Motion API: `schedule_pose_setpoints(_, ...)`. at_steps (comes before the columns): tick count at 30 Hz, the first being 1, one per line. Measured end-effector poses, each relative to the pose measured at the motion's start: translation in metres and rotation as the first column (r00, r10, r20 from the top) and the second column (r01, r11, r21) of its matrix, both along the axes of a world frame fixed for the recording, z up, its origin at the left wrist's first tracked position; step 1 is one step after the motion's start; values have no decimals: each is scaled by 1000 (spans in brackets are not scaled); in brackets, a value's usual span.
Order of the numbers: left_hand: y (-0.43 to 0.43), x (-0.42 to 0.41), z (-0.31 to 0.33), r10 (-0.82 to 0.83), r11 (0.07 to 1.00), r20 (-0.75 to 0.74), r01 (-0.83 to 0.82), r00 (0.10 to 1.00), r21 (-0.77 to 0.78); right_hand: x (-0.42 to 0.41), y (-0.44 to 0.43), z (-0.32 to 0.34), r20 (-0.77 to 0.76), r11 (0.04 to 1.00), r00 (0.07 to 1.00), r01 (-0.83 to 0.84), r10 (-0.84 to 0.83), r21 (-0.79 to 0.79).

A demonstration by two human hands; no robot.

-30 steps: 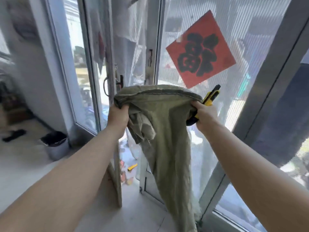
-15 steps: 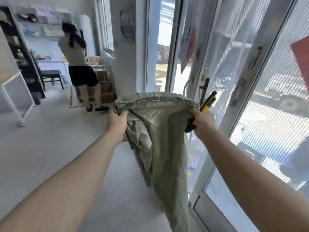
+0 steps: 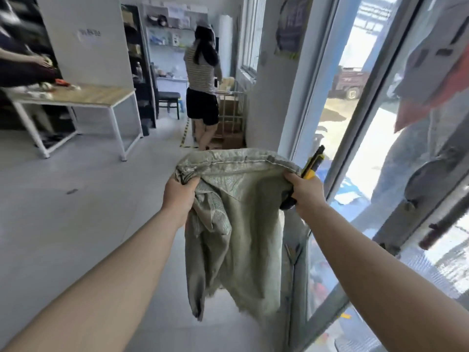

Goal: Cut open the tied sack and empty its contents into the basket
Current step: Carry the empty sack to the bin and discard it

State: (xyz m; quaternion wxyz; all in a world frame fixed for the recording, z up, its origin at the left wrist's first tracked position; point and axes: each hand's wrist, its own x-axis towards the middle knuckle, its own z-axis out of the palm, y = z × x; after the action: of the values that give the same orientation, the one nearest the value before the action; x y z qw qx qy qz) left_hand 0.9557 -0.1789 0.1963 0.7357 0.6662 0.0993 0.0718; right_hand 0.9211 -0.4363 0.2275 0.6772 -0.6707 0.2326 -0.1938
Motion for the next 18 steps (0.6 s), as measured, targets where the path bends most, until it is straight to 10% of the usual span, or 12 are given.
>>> schedule_pose_setpoints(18,118,315,-22,-73,997,-98,69,993,-37,334,109,-36,-97,998,995,13,-7,62)
